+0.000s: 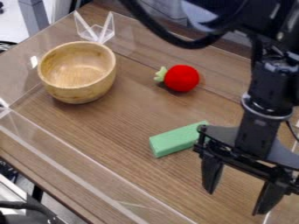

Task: Move the red fruit to the right

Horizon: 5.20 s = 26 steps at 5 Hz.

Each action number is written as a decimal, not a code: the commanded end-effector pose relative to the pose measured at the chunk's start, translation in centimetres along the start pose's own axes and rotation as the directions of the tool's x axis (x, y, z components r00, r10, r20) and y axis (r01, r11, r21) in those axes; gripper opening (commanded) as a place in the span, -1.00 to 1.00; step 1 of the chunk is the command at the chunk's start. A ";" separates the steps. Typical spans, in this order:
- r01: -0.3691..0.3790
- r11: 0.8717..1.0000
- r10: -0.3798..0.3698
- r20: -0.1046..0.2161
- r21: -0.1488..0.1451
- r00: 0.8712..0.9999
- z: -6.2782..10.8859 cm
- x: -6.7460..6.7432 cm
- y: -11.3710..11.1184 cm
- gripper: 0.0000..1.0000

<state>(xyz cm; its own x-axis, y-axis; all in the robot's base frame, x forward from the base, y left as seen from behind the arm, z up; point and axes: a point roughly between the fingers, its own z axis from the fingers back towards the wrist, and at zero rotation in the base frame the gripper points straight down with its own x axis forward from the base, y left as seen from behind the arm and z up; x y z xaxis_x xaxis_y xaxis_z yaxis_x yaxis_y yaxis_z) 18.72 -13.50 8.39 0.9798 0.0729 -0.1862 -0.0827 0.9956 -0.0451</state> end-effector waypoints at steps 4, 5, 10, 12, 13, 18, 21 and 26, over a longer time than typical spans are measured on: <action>0.060 0.998 -0.060 0.008 0.002 0.998 2.7 -1.0 0.6 1.00; 0.111 0.994 -0.111 0.000 0.010 0.994 1.8 -0.9 1.7 1.00; 0.153 0.988 -0.153 0.005 -0.023 0.988 1.2 0.5 -0.8 1.00; 0.050 0.998 -0.050 -0.006 -0.033 0.999 1.8 1.5 1.0 1.00; -0.110 0.991 0.113 0.030 -0.072 0.993 2.5 3.9 4.0 1.00; -0.467 0.855 0.505 0.159 -0.225 0.848 1.9 15.9 11.2 1.00; -0.483 0.845 0.527 0.203 -0.231 0.826 2.0 18.7 12.5 1.00; -0.665 0.701 0.713 0.236 -0.258 0.660 0.4 19.2 12.1 1.00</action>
<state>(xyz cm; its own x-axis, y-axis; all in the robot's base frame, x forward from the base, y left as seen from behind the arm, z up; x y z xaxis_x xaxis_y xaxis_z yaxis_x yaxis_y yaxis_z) 35.90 -0.09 2.90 0.6339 0.7722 0.0423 -0.7639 0.6337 -0.1220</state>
